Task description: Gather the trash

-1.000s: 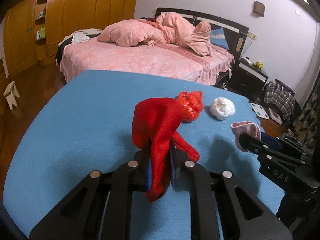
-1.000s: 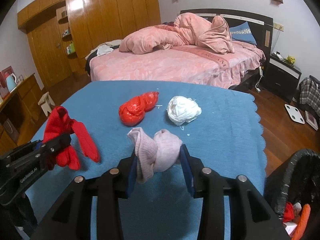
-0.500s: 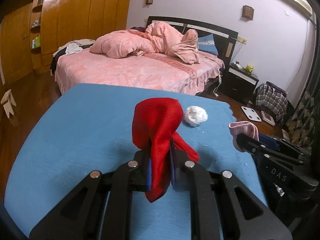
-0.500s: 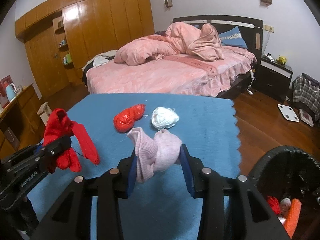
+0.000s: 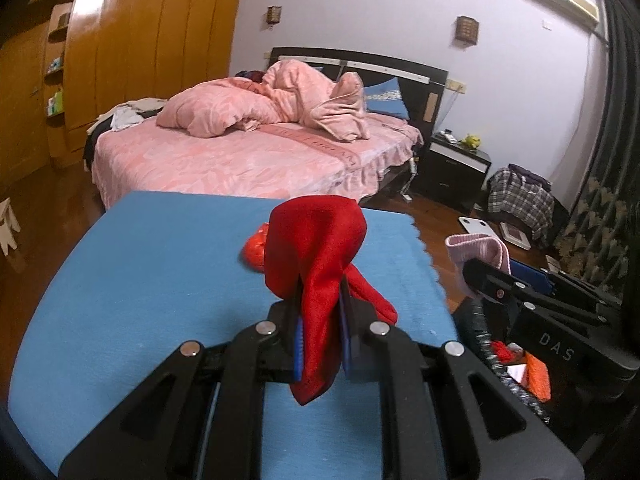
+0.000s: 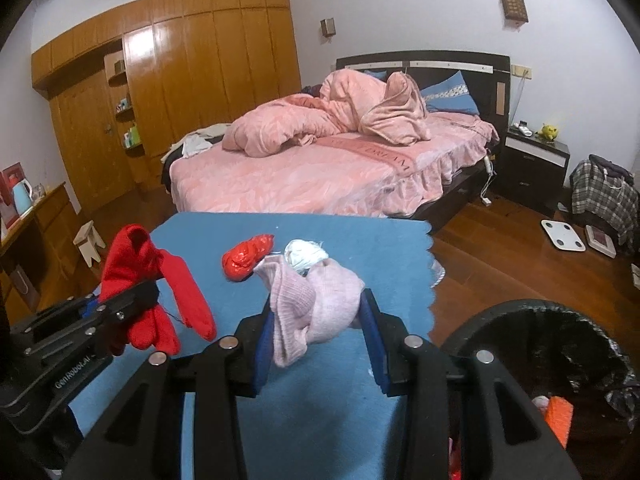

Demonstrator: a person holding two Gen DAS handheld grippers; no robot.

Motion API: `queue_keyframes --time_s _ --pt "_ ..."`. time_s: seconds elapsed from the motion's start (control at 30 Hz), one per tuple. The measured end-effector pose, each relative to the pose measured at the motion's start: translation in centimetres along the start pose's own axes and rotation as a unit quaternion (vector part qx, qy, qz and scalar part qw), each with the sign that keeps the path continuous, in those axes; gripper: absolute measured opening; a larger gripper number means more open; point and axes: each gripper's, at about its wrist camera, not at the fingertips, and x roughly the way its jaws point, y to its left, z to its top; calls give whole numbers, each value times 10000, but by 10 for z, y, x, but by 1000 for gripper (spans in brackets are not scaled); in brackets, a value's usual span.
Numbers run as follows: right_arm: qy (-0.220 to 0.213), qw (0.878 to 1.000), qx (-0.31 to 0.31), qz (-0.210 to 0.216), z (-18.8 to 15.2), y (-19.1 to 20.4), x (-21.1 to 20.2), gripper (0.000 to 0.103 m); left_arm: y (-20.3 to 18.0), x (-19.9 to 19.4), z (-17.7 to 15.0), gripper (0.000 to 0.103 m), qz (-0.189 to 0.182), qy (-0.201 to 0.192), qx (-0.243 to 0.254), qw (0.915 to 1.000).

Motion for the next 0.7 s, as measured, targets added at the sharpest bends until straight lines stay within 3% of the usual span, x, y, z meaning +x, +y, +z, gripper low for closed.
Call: queue_keyframes --time_s 0.7 --pt "-360 9973 183 -617 -9 -58 -87 40 -103 -43 -4 13 -839 -260 598 9943"
